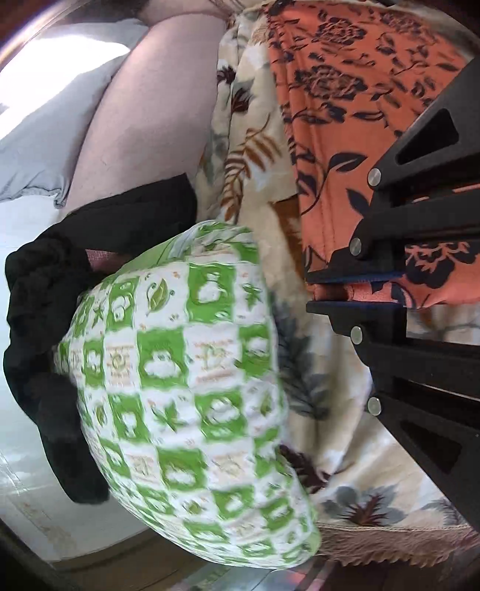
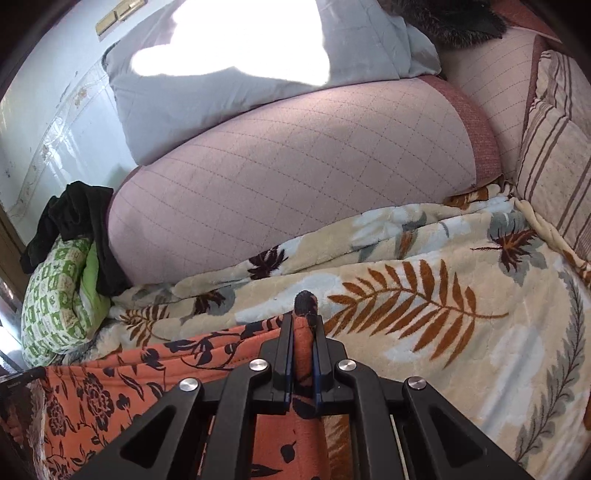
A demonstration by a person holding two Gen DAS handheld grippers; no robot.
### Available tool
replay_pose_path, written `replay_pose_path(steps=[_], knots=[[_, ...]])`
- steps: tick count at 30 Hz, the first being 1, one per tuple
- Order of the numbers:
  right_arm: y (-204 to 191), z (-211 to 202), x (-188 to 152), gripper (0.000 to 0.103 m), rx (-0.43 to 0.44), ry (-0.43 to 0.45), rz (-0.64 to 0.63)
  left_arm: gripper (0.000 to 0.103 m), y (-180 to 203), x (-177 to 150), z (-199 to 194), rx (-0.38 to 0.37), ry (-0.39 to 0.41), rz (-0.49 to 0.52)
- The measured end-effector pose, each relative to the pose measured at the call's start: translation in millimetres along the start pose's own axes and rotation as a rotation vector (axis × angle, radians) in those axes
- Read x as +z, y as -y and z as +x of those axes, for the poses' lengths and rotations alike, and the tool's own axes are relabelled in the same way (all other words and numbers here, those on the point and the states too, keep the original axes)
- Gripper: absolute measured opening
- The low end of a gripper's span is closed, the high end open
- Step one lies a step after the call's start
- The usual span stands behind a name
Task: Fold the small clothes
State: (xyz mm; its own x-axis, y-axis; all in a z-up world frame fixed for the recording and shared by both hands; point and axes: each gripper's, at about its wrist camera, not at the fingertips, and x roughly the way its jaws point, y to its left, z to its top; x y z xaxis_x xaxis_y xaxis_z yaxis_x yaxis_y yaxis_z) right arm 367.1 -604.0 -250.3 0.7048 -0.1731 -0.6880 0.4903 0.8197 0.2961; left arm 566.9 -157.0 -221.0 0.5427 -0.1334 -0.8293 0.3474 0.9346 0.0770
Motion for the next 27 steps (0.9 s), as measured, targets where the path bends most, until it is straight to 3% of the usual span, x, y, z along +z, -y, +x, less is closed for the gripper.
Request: replay_pose_path(steps=[3,5,9,11,12,13,15,18,20,23,24,26,27], knots=[[19,42,-15,0.01,-0.003,-0.137,0.078,0.011,12,-7,43,0.125,-0.069,0.029],[36,61,-27,0.01,0.05,-0.21,0.139,0.011,7,-21,58,0.15,-0.092,0.005],[88,35,-33,0.023,0.189,-0.103,0.378,0.014,-28,-46,26,0.103,-0.006,-0.165],[109,6,-33,0.034,0.204,-0.022,0.457,0.026,-36,-60,-4,0.092,0.047,-0.195],[115,-13,-34,0.049,0.209,0.013,0.474,0.03,-34,-69,-18,0.064,0.054,-0.191],[116,-29,-36,0.059,0.22,0.036,0.468,0.03,-31,-80,-32,0.03,0.064,-0.192],[104,-59,-44,0.059,0.277,0.029,0.395,0.033,-21,-101,-55,-0.035,0.077,-0.188],[56,-81,-71,0.059,0.259,-0.069,0.202,0.047,1,-138,-76,-0.07,0.085,-0.169],[23,-91,-101,0.056,0.275,-0.132,0.097,0.049,12,-159,-68,-0.041,0.073,-0.171],[-7,-91,-146,0.048,0.24,-0.194,0.006,0.053,10,-185,-28,0.023,-0.074,-0.2],[-10,-83,-162,0.048,0.217,-0.23,-0.01,0.066,-2,-196,-12,0.007,-0.114,-0.248],[-2,-65,-190,0.048,0.122,-0.292,-0.033,0.07,-21,-207,-12,-0.076,-0.077,-0.357],[1,-67,-198,0.047,0.113,-0.256,-0.059,0.07,-23,-207,-17,-0.084,-0.089,-0.363]])
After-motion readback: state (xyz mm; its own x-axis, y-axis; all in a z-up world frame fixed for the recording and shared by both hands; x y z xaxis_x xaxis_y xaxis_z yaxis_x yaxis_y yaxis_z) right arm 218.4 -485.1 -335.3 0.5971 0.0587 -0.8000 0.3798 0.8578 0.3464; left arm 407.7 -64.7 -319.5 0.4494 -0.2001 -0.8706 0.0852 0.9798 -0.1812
